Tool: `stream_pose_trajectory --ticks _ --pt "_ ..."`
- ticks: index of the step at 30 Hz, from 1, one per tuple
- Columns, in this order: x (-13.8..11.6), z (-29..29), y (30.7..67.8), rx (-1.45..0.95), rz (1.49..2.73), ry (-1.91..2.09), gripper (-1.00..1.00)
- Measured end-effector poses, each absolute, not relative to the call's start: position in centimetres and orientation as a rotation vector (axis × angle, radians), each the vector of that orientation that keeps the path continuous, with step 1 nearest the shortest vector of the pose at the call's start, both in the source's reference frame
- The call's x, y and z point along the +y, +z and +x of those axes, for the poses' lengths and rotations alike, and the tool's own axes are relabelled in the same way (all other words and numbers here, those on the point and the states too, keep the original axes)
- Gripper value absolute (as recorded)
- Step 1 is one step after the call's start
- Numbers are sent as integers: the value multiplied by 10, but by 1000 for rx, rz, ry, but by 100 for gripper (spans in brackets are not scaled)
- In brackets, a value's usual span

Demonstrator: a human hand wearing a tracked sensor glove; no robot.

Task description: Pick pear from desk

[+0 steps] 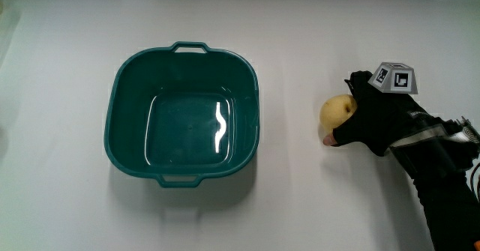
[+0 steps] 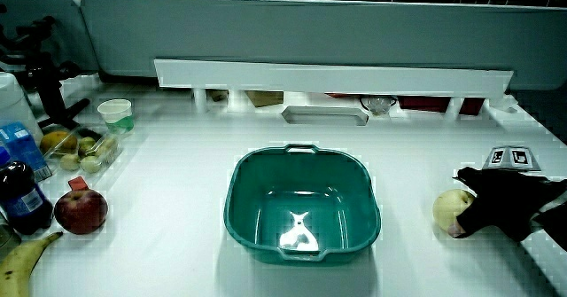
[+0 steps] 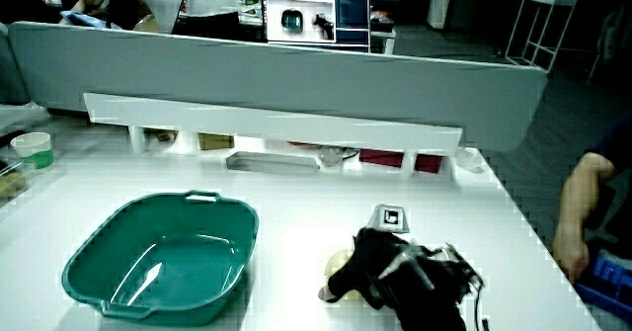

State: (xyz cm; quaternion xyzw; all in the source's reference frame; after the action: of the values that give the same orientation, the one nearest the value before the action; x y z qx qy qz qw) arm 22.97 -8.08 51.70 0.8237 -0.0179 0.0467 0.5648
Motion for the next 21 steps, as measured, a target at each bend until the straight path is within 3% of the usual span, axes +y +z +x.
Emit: stream_pose_trajectory --ticks 21 --pt "-83 234 512 -49 2065 116 75"
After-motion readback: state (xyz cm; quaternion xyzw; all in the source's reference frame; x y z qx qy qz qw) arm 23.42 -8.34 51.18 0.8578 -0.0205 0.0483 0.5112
